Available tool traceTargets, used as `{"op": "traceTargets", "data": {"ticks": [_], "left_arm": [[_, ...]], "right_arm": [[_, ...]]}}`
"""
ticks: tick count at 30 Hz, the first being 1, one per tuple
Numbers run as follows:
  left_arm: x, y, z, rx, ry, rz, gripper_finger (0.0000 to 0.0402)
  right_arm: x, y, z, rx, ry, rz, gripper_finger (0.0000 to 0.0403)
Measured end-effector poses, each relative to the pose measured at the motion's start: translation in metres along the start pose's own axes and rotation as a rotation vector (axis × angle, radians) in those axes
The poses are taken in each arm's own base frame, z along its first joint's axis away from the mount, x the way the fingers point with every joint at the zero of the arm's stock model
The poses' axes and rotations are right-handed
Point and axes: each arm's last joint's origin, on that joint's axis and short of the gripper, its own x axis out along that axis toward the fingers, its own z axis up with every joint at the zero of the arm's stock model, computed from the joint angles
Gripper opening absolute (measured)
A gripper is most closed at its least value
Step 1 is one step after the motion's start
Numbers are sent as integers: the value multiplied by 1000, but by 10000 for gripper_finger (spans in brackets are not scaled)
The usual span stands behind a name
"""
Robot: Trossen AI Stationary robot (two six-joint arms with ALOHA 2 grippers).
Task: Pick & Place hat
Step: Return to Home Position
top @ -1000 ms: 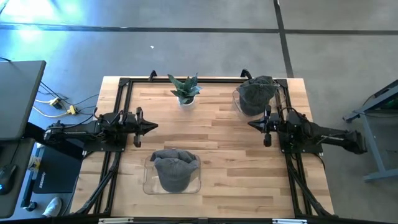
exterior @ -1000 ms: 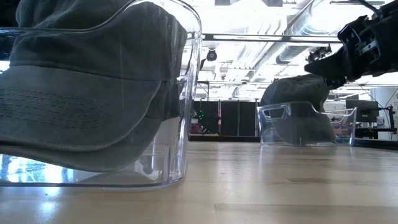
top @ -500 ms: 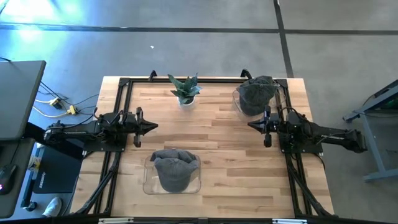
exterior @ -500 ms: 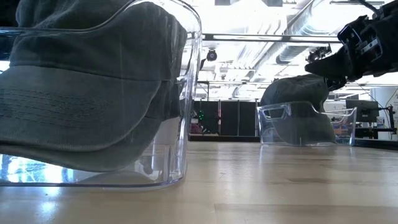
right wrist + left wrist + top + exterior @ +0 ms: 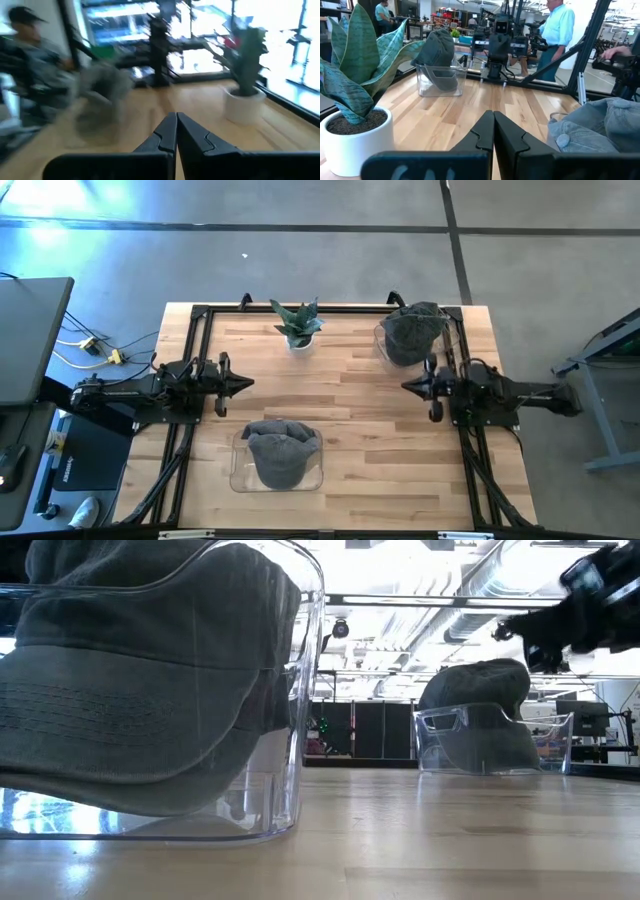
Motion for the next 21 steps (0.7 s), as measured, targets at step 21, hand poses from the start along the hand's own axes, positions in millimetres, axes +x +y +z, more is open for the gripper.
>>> {"op": "traceTargets", "data": {"ticks": [21], "left_arm": [[0, 0, 0, 0, 0, -6, 1]], "right_arm": [[2, 5, -3, -81, 33, 50, 7]]}}
